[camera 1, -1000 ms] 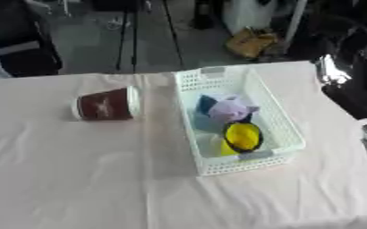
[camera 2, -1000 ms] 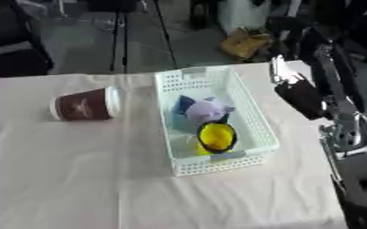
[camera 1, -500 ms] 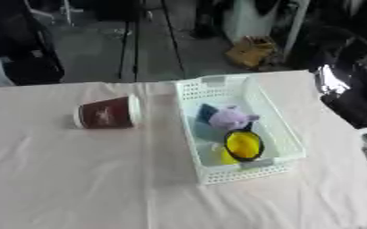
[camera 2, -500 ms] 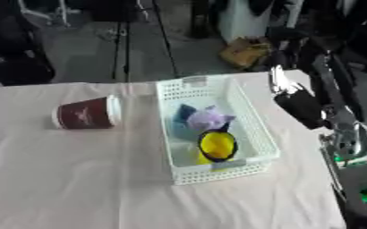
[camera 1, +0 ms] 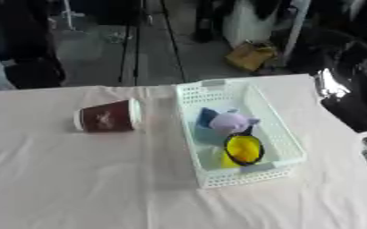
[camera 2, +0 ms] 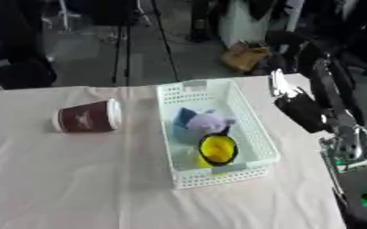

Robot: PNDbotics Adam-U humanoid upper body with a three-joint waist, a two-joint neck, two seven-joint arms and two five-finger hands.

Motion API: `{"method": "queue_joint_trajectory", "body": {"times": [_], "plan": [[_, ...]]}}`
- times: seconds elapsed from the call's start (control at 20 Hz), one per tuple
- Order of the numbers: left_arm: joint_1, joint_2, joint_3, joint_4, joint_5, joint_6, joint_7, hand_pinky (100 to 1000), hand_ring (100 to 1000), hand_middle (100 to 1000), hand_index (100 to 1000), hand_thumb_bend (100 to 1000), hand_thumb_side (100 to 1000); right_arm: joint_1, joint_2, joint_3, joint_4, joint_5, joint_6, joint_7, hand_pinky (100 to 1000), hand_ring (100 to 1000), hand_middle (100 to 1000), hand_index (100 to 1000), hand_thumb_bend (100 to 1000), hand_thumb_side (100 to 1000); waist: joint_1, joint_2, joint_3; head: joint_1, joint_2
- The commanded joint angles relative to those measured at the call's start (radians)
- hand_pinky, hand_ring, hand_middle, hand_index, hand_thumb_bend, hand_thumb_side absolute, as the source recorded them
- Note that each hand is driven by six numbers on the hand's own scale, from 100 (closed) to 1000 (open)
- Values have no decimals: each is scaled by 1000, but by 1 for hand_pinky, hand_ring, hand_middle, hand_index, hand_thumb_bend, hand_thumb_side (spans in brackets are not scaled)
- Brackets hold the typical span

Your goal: Pick up objects on the table and place them in the box.

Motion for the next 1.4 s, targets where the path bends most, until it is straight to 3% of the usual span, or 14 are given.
{"method": "queue_joint_trajectory", "body": {"times": [0.05, 0.15, 1.4], "plan": [[-6, 23, 5, -23, 3, -7, 0, 512, 845, 784, 985, 357, 1000, -14, -14, -10, -24, 2, -2, 1, 575, 653, 786, 894, 100, 525, 1, -13, 0, 0, -6], [-5, 21, 6, -24, 2, -9, -4, 495, 778, 620, 908, 349, 1000, -13, -14, -11, -24, 2, -2, 1, 575, 653, 787, 894, 100, 525, 2, -14, 0, 0, -9], [1, 20, 9, -32, 13, -34, -42, 485, 776, 636, 914, 348, 1000, -12, -14, -12, -27, 1, -4, 3, 577, 652, 786, 893, 100, 524, 2, -13, -3, 2, -12]]}}
